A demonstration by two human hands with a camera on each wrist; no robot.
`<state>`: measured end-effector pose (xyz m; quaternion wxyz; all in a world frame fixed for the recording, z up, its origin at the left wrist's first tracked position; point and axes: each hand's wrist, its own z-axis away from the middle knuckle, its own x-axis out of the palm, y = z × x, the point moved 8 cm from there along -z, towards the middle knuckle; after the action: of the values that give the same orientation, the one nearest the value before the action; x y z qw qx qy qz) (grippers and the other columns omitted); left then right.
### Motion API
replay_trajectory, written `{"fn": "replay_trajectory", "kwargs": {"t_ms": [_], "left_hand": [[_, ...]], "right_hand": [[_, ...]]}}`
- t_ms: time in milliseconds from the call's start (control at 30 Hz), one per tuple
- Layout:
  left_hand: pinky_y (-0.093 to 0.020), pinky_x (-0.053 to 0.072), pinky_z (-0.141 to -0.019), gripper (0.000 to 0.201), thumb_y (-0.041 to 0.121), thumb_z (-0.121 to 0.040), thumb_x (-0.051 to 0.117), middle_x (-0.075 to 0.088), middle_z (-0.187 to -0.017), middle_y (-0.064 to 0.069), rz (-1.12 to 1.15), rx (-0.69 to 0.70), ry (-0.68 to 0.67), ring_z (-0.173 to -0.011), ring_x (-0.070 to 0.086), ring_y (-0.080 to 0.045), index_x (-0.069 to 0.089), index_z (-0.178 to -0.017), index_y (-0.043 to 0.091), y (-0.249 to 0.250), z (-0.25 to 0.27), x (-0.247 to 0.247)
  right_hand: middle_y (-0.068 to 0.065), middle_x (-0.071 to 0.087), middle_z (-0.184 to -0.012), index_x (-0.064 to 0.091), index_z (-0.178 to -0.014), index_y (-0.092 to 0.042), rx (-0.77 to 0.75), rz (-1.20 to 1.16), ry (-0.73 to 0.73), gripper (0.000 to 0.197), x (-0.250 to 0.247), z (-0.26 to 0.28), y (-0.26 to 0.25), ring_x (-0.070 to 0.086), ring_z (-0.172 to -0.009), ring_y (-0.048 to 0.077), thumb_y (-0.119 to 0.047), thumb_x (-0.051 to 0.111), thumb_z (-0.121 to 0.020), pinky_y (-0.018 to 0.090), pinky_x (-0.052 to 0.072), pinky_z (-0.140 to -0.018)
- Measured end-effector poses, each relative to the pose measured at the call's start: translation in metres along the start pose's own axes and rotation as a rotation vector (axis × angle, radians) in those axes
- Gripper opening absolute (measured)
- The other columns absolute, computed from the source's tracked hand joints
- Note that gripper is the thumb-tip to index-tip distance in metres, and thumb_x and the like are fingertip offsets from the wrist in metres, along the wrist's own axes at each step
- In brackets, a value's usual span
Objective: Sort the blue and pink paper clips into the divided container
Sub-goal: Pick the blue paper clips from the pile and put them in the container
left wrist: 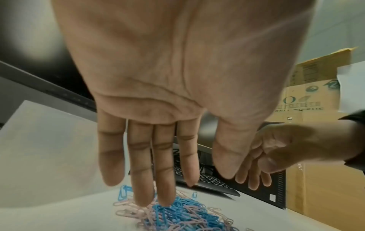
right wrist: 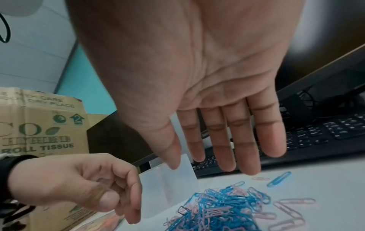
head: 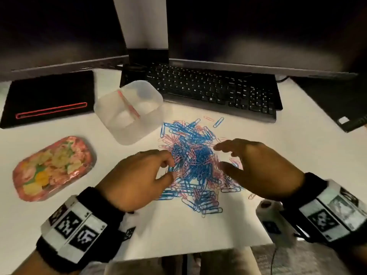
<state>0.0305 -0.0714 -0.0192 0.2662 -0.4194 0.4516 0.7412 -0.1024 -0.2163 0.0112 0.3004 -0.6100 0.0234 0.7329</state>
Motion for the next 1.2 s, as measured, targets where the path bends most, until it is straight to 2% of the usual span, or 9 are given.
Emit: {"fn": "replay_trajectory", "kwargs": {"t_ms": [133, 300, 500, 633, 767, 867, 967, 1100, 1200], "left_hand": [[-0.034, 0.05, -0.087, 0.027, 0.053, -0.088, 0.053, 0.064, -0.107, 0.015, -0.068, 0.012, 0.057, -0.102, 0.06, -0.007, 0.057, -0.106, 0.033, 0.0, 0.004, 0.016], [-0.035, 0.051, -0.084, 0.031, 0.054, -0.076, 0.051, 0.066, -0.093, 0.014, -0.053, 0.013, 0.08, -0.091, 0.062, -0.011, 0.061, -0.095, 0.032, 0.006, 0.025, 0.033], [-0.03, 0.051, -0.078, 0.018, 0.041, -0.084, 0.064, 0.066, -0.09, 0.013, -0.137, 0.017, 0.138, -0.076, 0.057, -0.01, 0.065, -0.098, 0.029, 0.018, 0.055, 0.035], [-0.031, 0.05, -0.08, 0.018, 0.04, -0.084, 0.062, 0.067, -0.093, 0.011, -0.196, 0.001, 0.129, -0.084, 0.058, -0.014, 0.065, -0.098, 0.03, 0.017, 0.055, 0.038], [-0.031, 0.05, -0.08, 0.017, 0.039, -0.083, 0.059, 0.066, -0.099, 0.009, -0.265, -0.004, 0.107, -0.093, 0.061, -0.018, 0.062, -0.098, 0.031, 0.014, 0.045, 0.041], [-0.032, 0.051, -0.081, 0.017, 0.04, -0.083, 0.059, 0.066, -0.1, 0.009, -0.242, 0.002, 0.094, -0.093, 0.061, -0.017, 0.062, -0.098, 0.032, 0.011, 0.032, 0.042], [-0.033, 0.052, -0.079, 0.02, 0.046, -0.083, 0.059, 0.066, -0.095, 0.011, -0.224, 0.021, 0.066, -0.088, 0.061, -0.015, 0.062, -0.096, 0.03, 0.009, 0.02, 0.049], [-0.033, 0.052, -0.077, 0.018, 0.045, -0.082, 0.058, 0.065, -0.092, 0.013, -0.234, 0.034, 0.035, -0.085, 0.061, -0.014, 0.059, -0.093, 0.031, 0.004, 0.005, 0.051], [-0.034, 0.052, -0.079, 0.019, 0.044, -0.082, 0.057, 0.065, -0.093, 0.013, -0.248, 0.036, 0.05, -0.087, 0.061, -0.014, 0.059, -0.097, 0.032, 0.004, -0.006, 0.042]], "right_hand": [[-0.01, 0.062, -0.123, 0.049, -0.132, -0.038, -0.054, 0.061, 0.072, 0.039, 0.014, 0.003, 0.005, 0.06, -0.105, 0.014, -0.044, 0.052, -0.093, 0.034, 0.05, -0.088], [-0.007, 0.064, -0.116, 0.056, -0.124, -0.036, -0.051, 0.061, 0.131, 0.034, 0.033, 0.025, 0.011, 0.06, -0.105, 0.016, -0.039, 0.056, -0.09, 0.034, 0.049, -0.09], [-0.007, 0.066, -0.102, 0.062, -0.115, -0.033, -0.085, 0.064, 0.173, 0.026, 0.035, 0.06, -0.004, 0.06, -0.092, 0.017, -0.037, 0.058, -0.089, 0.03, 0.047, -0.082], [-0.006, 0.065, -0.087, 0.066, -0.106, -0.029, -0.071, 0.039, 0.179, 0.019, 0.032, 0.066, -0.008, 0.054, -0.082, 0.016, -0.032, 0.057, -0.089, 0.03, 0.046, -0.078], [-0.007, 0.062, -0.083, 0.066, -0.103, -0.029, -0.061, 0.058, 0.165, 0.017, 0.032, 0.063, -0.006, 0.053, -0.079, 0.015, -0.031, 0.057, -0.089, 0.029, 0.045, -0.074], [-0.008, 0.06, -0.084, 0.066, -0.104, -0.028, -0.048, 0.07, 0.14, 0.018, 0.032, 0.054, 0.0, 0.053, -0.079, 0.015, -0.03, 0.056, -0.089, 0.028, 0.043, -0.072], [-0.007, 0.065, -0.087, 0.065, -0.103, -0.029, -0.036, 0.064, 0.093, 0.02, 0.032, 0.036, 0.008, 0.057, -0.082, 0.016, -0.03, 0.054, -0.087, 0.031, 0.05, -0.077], [-0.016, 0.054, -0.073, 0.065, -0.101, -0.029, -0.063, 0.072, 0.075, 0.016, 0.032, 0.007, 0.016, 0.054, -0.078, 0.015, -0.031, 0.057, -0.088, 0.029, 0.047, -0.073], [-0.014, 0.058, -0.075, 0.064, -0.098, -0.031, -0.094, 0.06, 0.072, 0.011, 0.032, -0.009, 0.017, 0.053, -0.076, 0.013, -0.032, 0.058, -0.088, 0.03, 0.047, -0.074]]}}
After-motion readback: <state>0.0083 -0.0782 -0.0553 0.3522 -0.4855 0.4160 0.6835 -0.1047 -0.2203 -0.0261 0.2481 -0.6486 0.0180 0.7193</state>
